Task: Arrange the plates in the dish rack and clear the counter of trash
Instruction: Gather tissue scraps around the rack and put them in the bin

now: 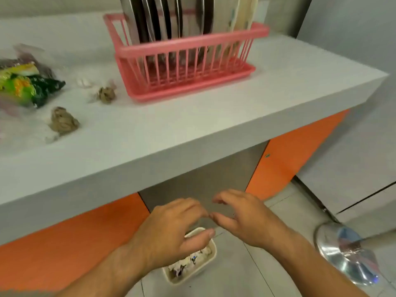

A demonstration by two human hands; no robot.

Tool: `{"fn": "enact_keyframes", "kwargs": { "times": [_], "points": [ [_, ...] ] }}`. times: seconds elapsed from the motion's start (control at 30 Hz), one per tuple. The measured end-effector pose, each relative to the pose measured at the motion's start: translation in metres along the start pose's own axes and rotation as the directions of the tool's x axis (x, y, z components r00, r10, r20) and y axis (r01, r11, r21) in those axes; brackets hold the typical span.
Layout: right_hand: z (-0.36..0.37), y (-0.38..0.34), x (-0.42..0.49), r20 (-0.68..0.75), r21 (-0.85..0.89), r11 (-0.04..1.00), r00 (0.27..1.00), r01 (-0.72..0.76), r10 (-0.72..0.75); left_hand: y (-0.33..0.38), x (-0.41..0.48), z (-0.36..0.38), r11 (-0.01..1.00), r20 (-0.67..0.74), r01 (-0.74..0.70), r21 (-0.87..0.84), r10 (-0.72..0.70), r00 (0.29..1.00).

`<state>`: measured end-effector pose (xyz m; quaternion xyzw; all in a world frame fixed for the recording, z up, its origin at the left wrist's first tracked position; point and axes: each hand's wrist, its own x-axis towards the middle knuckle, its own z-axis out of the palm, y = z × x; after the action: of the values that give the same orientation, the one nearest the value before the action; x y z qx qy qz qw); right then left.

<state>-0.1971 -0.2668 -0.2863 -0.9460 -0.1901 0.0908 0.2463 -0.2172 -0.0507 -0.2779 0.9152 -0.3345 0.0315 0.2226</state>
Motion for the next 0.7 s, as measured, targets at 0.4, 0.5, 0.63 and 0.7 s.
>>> {"fn": "enact_keyframes", "kwargs": {
  "times": [0.4, 0.5, 0.63, 0.7],
  "points": [
    [-0.17, -0.1, -0.014, -0.197, 0.091, 0.996, 0.98, 0.013, 0.006, 0.041, 0.023, -0.177, 0.982, -0.189, 0.174, -0.074, -0.185, 0.964],
    [-0.164, -0.117, 0.001, -0.19, 0.123, 0.992, 0.982, 0.018, 0.006, 0.023, 0.013, -0.186, 0.974, -0.219, 0.204, -0.096, -0.221, 0.95],
    [-0.145, -0.144, 0.034, -0.187, 0.145, 0.989, 0.982, 0.016, 0.011, -0.015, 0.005, -0.203, 0.971, -0.24, 0.206, -0.124, -0.231, 0.943],
    [-0.132, -0.163, 0.055, -0.192, 0.164, 0.986, 0.981, 0.008, 0.024, -0.04, 0.001, -0.219, 0.972, -0.226, 0.196, -0.129, -0.221, 0.949]
  ]
}}
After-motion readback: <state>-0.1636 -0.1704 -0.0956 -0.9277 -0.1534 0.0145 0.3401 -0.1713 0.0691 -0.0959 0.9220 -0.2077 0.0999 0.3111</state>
